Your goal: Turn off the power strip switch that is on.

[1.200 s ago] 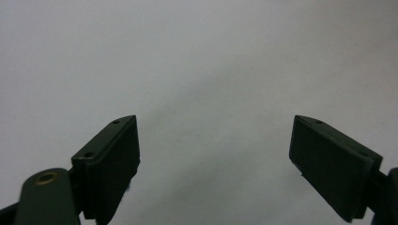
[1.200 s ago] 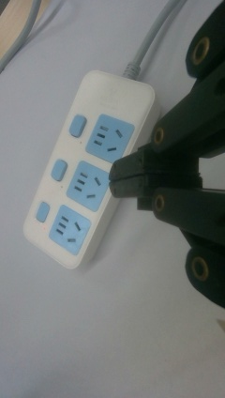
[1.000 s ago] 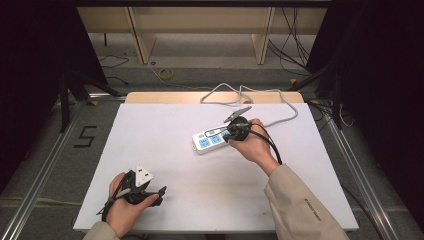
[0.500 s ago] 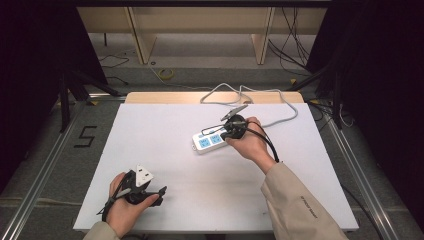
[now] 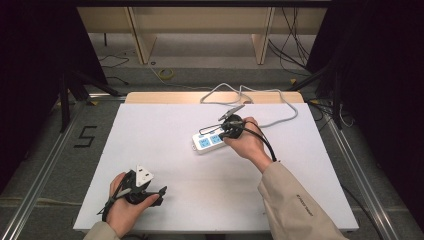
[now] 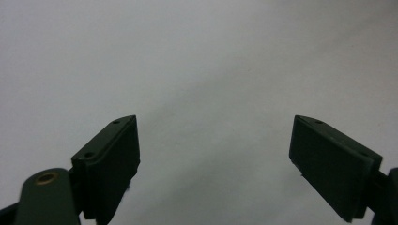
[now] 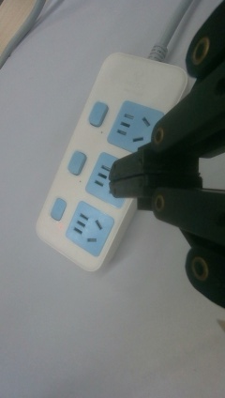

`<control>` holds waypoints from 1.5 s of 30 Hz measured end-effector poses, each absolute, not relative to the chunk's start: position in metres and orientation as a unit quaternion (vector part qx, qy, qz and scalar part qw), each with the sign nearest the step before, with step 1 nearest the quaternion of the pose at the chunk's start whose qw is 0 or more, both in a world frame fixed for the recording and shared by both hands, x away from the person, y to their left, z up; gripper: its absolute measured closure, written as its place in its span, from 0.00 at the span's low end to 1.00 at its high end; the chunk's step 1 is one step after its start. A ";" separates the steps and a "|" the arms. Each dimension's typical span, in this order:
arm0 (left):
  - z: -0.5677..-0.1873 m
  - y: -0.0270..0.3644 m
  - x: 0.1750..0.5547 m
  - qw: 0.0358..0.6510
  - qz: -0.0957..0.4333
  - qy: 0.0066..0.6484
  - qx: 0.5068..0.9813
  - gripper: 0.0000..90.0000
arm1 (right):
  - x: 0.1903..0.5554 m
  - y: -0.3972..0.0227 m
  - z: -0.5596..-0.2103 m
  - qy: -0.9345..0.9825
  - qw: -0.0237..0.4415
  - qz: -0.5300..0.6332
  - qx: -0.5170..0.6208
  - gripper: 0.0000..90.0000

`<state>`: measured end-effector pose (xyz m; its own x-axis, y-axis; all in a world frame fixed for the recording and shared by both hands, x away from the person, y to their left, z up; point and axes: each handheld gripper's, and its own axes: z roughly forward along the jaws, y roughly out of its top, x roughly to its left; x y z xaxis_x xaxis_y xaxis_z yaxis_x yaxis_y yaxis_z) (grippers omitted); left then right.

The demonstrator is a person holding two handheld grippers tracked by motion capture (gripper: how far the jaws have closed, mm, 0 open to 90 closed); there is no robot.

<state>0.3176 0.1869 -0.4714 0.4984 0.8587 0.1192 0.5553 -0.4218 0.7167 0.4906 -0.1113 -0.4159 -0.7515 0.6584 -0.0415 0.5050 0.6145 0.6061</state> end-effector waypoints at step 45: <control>-0.470 0.186 0.318 0.316 0.244 0.439 0.805 0.18 | 0.504 -0.089 -0.422 0.888 0.126 0.291 0.333 1.00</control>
<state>0.3176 0.1863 -0.4704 0.4956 0.8608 0.1157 0.5526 -0.4154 0.7225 0.5040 -0.0890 -0.4220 -0.7462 0.6650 -0.0298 0.5185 0.6088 0.6004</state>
